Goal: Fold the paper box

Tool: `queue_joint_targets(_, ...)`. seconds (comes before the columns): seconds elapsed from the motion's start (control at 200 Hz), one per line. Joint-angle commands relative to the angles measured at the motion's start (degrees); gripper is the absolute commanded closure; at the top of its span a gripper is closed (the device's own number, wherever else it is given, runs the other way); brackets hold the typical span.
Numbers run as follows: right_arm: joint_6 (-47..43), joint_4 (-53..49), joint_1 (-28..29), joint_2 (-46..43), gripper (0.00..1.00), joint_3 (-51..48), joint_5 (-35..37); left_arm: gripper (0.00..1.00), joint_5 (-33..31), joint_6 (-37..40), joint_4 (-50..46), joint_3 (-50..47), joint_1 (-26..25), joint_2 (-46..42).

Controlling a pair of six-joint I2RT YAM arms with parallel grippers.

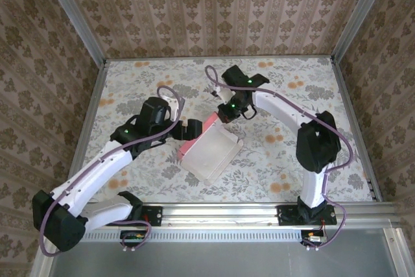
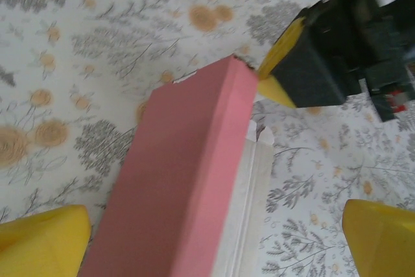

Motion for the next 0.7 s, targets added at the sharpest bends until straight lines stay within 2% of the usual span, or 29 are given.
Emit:
queue_joint_targets(0.0,-3.15,-6.08,1.44,3.00,0.99,4.33,2.01,0.00,7.14,-0.04,3.53,-2.34,3.28,1.85)
queue_joint_targets(0.175,-3.32,-7.15,2.72,5.04,0.98,7.38,1.27,0.00,13.64,0.06,9.21,-2.07,8.72,7.81)
queue_joint_targets(0.275,-3.32,-7.53,2.99,5.35,0.97,8.13,0.57,0.00,16.54,0.04,13.96,-2.02,8.88,10.86)
queue_joint_targets(0.3,-3.37,-7.58,3.01,5.35,0.97,8.14,0.46,0.00,16.78,0.26,14.83,-1.89,10.45,11.68)
queue_joint_targets(0.505,-3.32,-7.96,3.08,5.35,0.97,8.24,0.03,0.00,21.80,-0.41,20.32,-0.87,10.98,17.67)
queue_joint_targets(0.695,-3.12,-7.62,3.10,5.70,0.97,8.14,-0.81,0.00,23.09,-1.48,25.55,-1.80,10.99,20.50)
